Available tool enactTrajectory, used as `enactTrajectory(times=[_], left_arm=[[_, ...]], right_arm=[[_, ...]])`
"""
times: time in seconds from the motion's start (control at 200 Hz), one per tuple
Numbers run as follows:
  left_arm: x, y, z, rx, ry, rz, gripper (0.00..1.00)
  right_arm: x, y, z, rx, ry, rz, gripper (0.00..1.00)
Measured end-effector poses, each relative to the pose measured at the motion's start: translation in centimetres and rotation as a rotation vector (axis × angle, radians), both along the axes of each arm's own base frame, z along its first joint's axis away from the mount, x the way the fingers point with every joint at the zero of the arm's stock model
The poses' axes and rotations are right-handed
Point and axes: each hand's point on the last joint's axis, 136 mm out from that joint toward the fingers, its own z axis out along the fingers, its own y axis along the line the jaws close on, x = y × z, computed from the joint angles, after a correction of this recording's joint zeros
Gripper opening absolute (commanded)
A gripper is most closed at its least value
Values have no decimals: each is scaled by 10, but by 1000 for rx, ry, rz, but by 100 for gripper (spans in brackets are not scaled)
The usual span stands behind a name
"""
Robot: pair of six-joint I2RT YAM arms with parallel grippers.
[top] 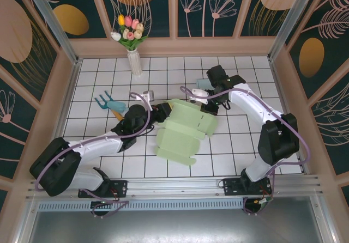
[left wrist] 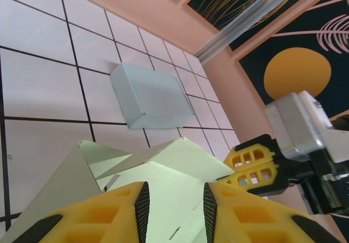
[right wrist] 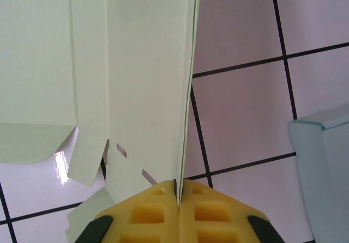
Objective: Fold the paper box
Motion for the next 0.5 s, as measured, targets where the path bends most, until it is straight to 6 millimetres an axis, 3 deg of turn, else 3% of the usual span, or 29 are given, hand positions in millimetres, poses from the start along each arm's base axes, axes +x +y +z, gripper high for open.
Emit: enactTrajectory(times=[0.19, 0.36, 0.5], left_arm=[[11, 3, -6, 45, -13, 44, 37], [21, 10, 2, 76, -59, 109, 38], [30, 5, 11, 103, -104, 107, 34]], right_arm=[[-3, -3, 2, 3, -8, -1, 0], [-6, -4, 7, 9, -24, 3, 0], [-5, -3, 10, 21, -40, 7, 0]])
